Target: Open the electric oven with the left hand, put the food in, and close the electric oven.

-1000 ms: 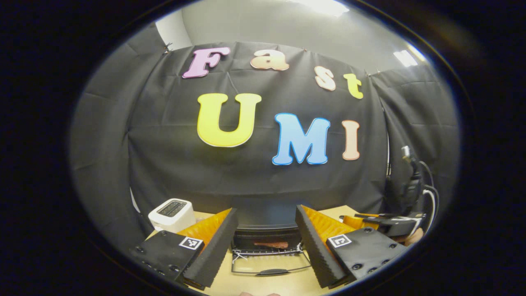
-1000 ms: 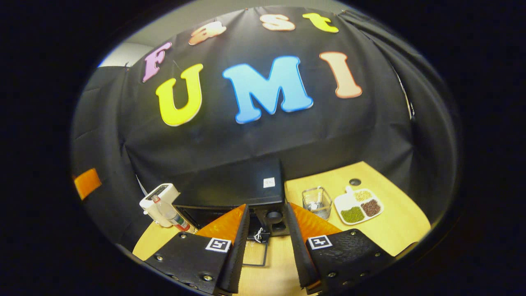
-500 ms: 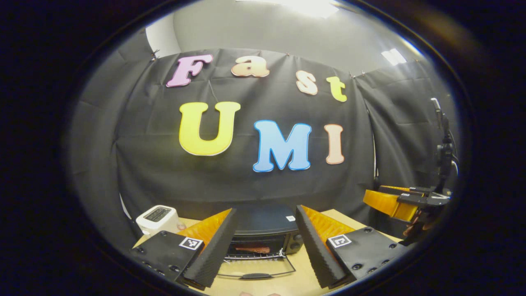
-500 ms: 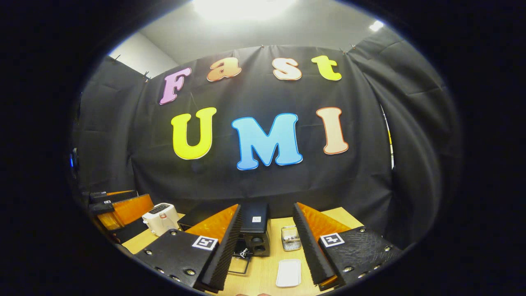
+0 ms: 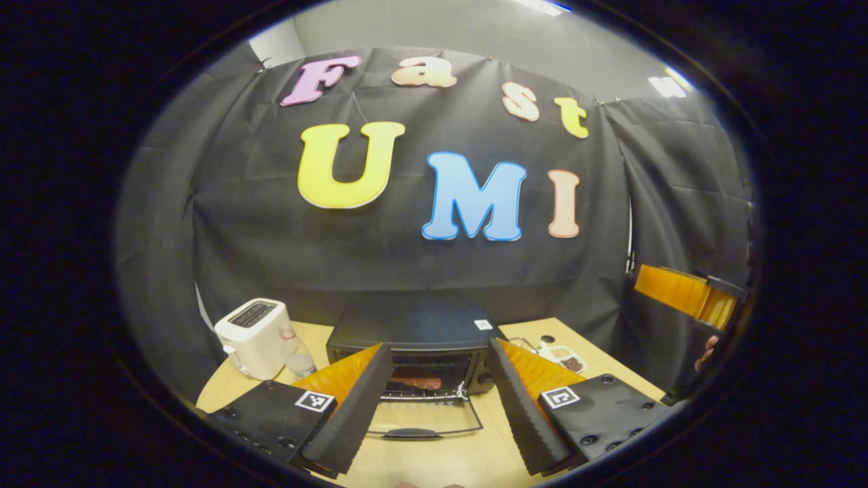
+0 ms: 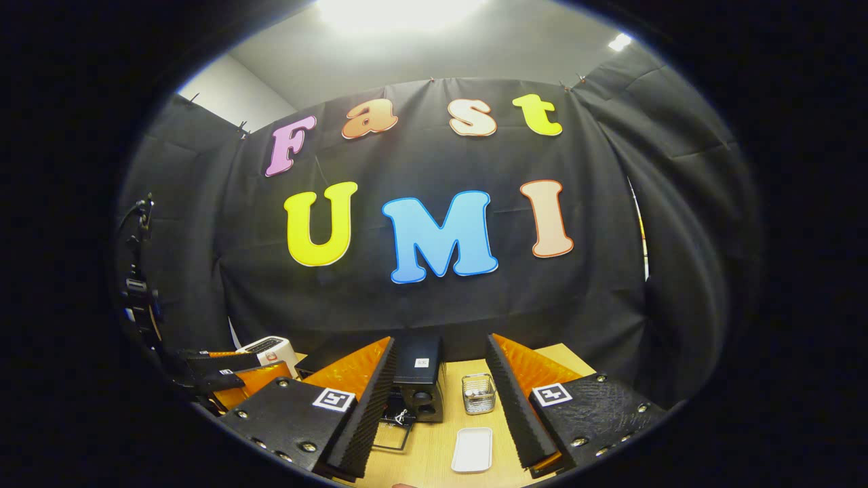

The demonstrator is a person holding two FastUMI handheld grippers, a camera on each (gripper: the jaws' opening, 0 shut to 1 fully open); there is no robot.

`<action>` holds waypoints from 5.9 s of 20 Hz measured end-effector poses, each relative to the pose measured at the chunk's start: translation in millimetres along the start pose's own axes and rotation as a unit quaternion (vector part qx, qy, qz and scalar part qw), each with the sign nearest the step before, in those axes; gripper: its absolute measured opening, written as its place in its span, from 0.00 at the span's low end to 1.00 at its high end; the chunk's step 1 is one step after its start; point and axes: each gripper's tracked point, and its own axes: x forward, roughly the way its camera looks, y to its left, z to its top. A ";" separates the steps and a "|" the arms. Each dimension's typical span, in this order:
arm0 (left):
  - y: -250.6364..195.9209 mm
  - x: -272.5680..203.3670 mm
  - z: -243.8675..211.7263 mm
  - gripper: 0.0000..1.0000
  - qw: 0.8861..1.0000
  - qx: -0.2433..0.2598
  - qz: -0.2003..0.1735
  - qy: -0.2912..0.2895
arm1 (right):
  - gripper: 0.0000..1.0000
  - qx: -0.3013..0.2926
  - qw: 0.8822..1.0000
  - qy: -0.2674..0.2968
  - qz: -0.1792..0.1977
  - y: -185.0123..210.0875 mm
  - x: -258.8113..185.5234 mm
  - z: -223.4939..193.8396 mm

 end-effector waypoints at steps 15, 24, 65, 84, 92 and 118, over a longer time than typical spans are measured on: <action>13.8 21.2 -143.6 0.95 0.983 -0.002 0.025 0.184 | 0.80 0.017 0.998 0.044 -0.035 -36.7 -3.9 -33.1; 31.1 32.0 -237.6 0.99 0.949 -0.010 0.044 0.313 | 0.80 0.022 0.996 0.059 -0.063 -59.5 -10.5 -46.6; 54.1 72.5 -273.3 0.95 0.921 0.005 0.032 0.387 | 0.80 0.001 0.994 0.080 -0.076 -57.2 -13.0 -52.9; 52.3 77.5 -215.0 0.97 0.947 0.001 0.039 0.318 | 0.80 -0.007 0.995 0.062 -0.072 -68.7 -29.4 -38.5; 53.9 90.6 -185.9 0.99 0.957 -0.007 0.046 0.285 | 0.80 -0.012 0.995 0.062 -0.076 -78.3 -31.2 -36.6; -73.2 -82.4 104.4 0.97 0.990 -0.051 0.023 -0.127 | 0.87 -0.027 0.998 -0.052 -0.005 -48.6 -23.8 86.1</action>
